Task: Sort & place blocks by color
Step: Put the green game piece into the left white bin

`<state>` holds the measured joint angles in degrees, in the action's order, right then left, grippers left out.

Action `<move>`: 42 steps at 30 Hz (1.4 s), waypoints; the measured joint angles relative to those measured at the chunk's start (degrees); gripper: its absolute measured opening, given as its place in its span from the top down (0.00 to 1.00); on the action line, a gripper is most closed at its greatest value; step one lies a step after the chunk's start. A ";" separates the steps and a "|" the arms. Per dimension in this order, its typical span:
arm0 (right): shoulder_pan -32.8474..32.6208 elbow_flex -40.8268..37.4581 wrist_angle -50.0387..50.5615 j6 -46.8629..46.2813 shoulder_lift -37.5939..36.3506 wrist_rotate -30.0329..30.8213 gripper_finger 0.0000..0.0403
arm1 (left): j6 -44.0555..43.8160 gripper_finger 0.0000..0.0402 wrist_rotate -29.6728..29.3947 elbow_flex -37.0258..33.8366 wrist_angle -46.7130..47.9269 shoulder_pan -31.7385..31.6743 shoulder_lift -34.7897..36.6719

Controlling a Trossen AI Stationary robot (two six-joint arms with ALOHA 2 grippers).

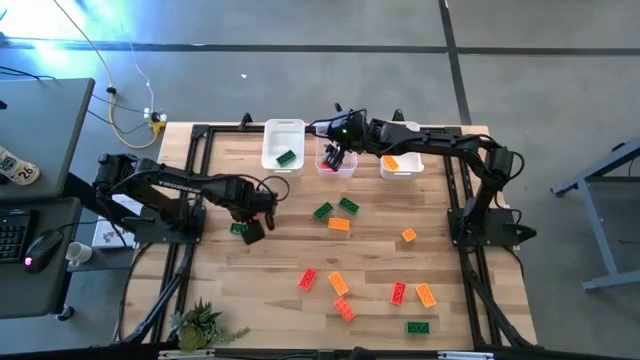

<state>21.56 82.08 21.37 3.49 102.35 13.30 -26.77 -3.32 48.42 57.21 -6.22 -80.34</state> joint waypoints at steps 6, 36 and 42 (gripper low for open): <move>-1.11 3.81 3.04 1.25 -0.02 -0.09 0.41 | 2.97 0.39 -0.19 0.00 0.96 4.69 0.00; -1.41 12.03 12.30 2.97 -0.02 -0.19 0.41 | 8.08 0.40 -3.52 -8.80 1.40 8.48 0.00; -1.41 12.03 12.30 2.97 -0.02 -0.18 0.41 | 9.44 0.40 -4.22 -9.25 -2.01 8.50 -0.01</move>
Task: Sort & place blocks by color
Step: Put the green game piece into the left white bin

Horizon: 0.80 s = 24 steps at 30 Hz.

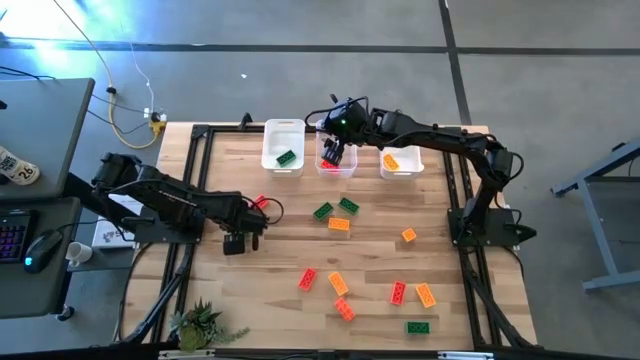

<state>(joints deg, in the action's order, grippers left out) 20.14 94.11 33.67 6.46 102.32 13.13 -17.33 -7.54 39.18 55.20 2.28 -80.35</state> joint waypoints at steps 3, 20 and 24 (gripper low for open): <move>0.00 0.00 -0.02 -0.01 0.00 0.00 0.41 | -0.01 0.40 -0.38 -0.04 0.06 0.00 -1.03; 0.00 0.00 -0.02 -0.20 0.00 0.02 0.41 | 1.09 0.54 0.23 0.03 -1.47 0.05 -6.69; 0.00 0.00 0.07 -2.10 0.00 -0.36 0.41 | 1.15 0.69 0.39 0.09 -1.40 0.05 -6.59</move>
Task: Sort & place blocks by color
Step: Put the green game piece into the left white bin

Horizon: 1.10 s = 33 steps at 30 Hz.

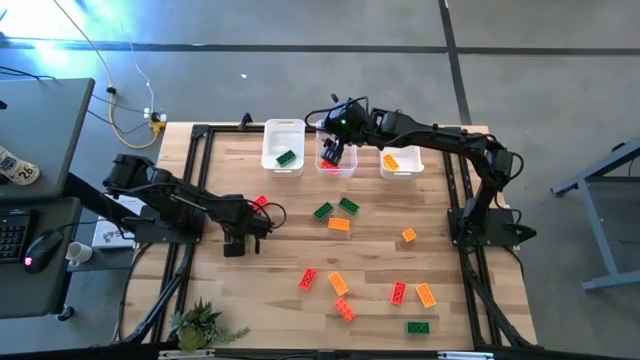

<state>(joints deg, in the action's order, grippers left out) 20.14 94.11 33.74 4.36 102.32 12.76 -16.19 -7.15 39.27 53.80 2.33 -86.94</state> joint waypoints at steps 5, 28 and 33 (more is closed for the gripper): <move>-0.24 0.00 0.80 -7.13 0.00 -7.77 0.41 | -0.21 0.74 -0.44 0.02 0.00 0.02 0.05; -14.84 0.00 4.54 0.34 0.04 -22.31 0.41 | 4.27 0.74 -2.54 3.45 -13.04 -1.75 10.24; -17.91 0.00 4.22 2.29 0.04 -16.91 0.41 | 5.91 0.74 -2.52 3.50 -18.55 -3.44 10.15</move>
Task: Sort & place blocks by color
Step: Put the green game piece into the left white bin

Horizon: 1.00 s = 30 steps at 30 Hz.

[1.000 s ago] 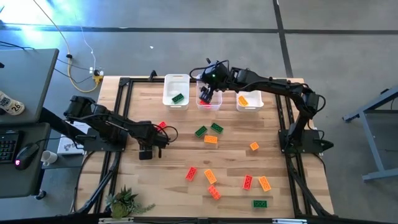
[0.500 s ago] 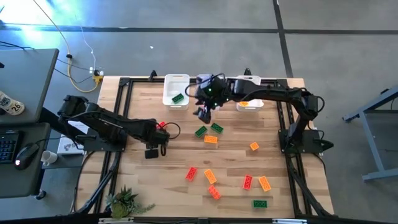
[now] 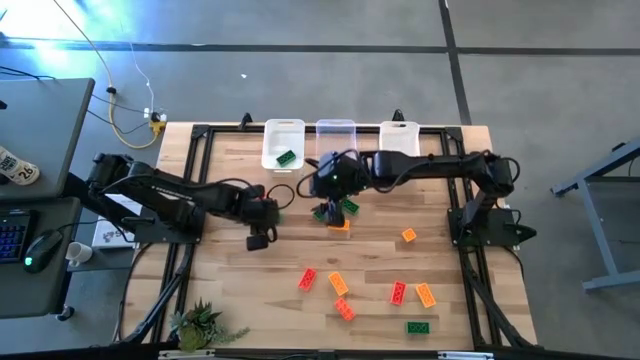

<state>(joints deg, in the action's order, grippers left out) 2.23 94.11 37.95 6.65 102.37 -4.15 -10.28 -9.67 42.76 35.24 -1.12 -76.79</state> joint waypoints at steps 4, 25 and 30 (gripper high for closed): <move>-1.82 0.00 0.00 0.51 0.00 3.15 0.41 | 0.88 0.74 0.02 0.00 -5.09 -0.93 0.00; -3.42 0.00 -1.82 -0.60 0.00 3.70 0.41 | 6.16 0.74 -0.01 0.00 -35.53 -1.89 0.00; -3.42 0.00 -2.59 -0.60 0.00 3.70 0.41 | 6.84 0.74 -0.60 0.00 -37.41 -1.87 0.00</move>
<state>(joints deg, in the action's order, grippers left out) -1.19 94.11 35.36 6.05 102.37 -0.45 -3.43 -10.27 42.76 -2.17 -2.98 -76.79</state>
